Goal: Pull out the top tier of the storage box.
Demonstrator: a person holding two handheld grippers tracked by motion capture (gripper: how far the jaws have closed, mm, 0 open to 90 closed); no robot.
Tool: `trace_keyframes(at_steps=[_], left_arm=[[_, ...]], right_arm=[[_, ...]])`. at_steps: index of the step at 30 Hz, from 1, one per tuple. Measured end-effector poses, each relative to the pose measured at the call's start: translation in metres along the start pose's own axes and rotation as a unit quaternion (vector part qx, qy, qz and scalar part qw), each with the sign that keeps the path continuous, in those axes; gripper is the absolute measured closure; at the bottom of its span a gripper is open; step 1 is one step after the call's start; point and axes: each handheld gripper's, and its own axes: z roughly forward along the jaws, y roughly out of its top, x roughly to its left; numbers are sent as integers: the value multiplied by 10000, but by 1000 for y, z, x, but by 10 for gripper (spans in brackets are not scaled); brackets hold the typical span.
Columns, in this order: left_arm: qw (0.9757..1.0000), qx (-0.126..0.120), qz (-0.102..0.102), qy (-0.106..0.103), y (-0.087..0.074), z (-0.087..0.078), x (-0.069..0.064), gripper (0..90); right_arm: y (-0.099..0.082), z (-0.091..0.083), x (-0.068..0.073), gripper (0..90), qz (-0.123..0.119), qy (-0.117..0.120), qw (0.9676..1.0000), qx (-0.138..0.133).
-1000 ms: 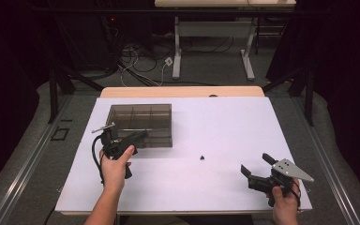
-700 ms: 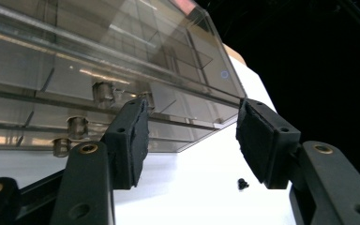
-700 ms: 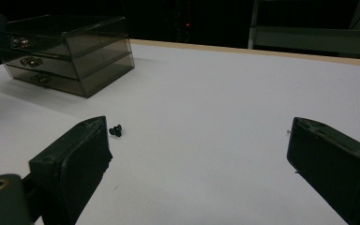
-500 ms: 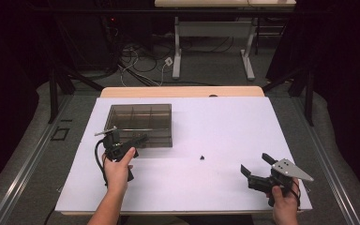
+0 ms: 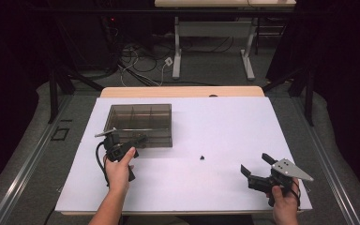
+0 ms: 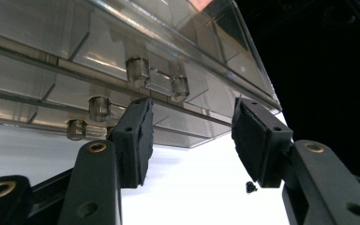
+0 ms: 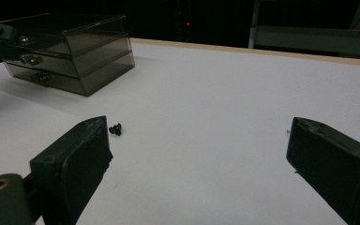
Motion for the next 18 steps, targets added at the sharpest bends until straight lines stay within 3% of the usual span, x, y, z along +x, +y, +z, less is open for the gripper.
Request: trace_keyframes(at_steps=[11,18], left_arm=[[9996,-99,-189,-161,0,3,4,607],[9996,-84,-193,-186,3,5,4,657]], right_arm=[[-1,-3,-1,63,-9,5,10000,23],[-3,-4,-1,63,28,-47,10000,31]])
